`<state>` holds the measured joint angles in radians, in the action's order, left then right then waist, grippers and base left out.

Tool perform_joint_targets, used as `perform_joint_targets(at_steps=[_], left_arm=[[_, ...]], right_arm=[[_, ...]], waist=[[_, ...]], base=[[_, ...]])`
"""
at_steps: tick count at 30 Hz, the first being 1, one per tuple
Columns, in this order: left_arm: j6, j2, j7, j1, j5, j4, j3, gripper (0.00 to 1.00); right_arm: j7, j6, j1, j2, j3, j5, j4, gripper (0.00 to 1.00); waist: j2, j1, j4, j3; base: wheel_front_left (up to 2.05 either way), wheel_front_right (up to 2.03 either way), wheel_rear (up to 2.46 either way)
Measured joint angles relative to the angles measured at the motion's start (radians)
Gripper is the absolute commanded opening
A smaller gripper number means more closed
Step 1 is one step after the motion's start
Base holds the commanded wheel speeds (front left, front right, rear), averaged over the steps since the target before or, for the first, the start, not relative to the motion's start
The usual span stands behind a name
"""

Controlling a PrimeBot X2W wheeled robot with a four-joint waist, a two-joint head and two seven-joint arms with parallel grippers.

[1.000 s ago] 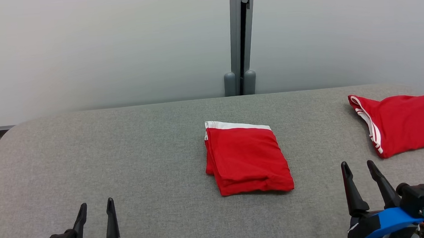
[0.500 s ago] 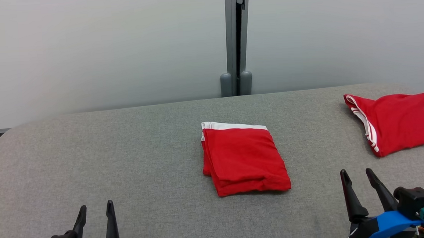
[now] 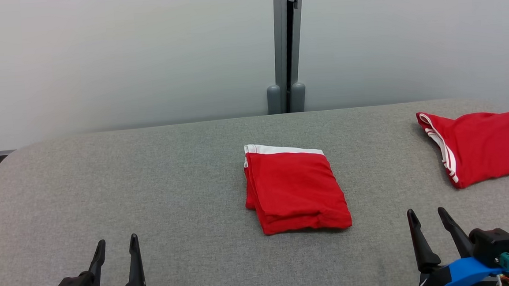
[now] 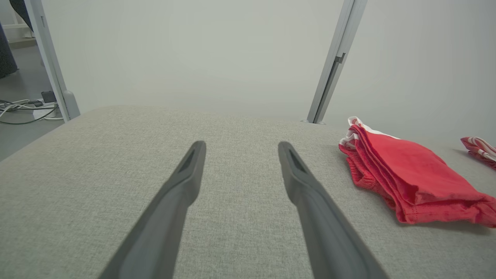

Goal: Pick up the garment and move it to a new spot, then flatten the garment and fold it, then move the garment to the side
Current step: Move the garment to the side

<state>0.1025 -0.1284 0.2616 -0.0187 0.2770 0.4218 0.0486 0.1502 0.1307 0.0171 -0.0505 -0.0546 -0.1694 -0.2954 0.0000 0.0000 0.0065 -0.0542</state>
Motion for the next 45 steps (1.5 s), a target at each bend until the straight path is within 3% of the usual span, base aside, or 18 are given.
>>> perform_joint_targets(at_steps=[10,17,28,36,42,43,44,45], left_arm=[[0.001,0.003,0.000,-0.009,-0.005,-0.010,0.005,1.00],[0.009,0.011,0.000,-0.054,-0.013,-0.016,0.043,1.00],[0.019,0.026,0.000,-0.168,-0.017,-0.040,0.097,1.00],[0.021,0.033,0.000,-0.209,-0.017,-0.055,0.121,1.00],[0.022,0.038,0.000,-0.213,-0.017,-0.058,0.132,1.00],[0.022,0.039,0.000,-0.214,-0.017,-0.059,0.133,1.00],[0.022,0.040,0.000,-0.214,-0.017,-0.059,0.134,1.00],[0.022,0.041,0.000,-0.214,-0.017,-0.059,0.135,1.00]], right_arm=[[-0.047,0.000,0.037,0.000,0.026,0.033,0.000,1.00],[-0.225,0.000,0.218,0.001,0.045,0.064,-0.063,1.00],[-0.459,0.000,0.533,-0.001,0.001,0.001,-0.404,1.00],[-0.448,0.000,0.624,-0.001,-0.062,0.050,-0.596,1.00],[-0.474,0.000,0.673,-0.004,-0.045,0.033,-0.699,1.00],[-0.479,0.000,0.679,-0.006,-0.032,0.030,-0.708,0.76],[-0.485,-0.001,0.686,-0.009,-0.015,0.030,-0.716,0.31],[-0.492,-0.001,0.693,-0.015,0.000,0.029,-0.721,0.01]], waist=[[0.0000,0.0001,0.010,0.021],[0.0000,0.0000,0.042,0.055],[0.0002,0.0003,0.117,0.160],[0.0002,0.0002,0.169,0.220],[0.0001,0.0000,0.189,0.240],[0.0001,0.0000,0.191,0.242],[0.0001,0.0000,0.192,0.244],[0.0001,0.0000,0.193,0.245]], base=[[0.00,0.00,0.00],[0.00,0.00,0.00],[0.00,0.00,0.00],[0.00,0.00,0.00],[0.00,0.00,0.00],[0.00,0.00,0.00],[0.00,0.00,0.00],[0.00,0.00,0.00]])
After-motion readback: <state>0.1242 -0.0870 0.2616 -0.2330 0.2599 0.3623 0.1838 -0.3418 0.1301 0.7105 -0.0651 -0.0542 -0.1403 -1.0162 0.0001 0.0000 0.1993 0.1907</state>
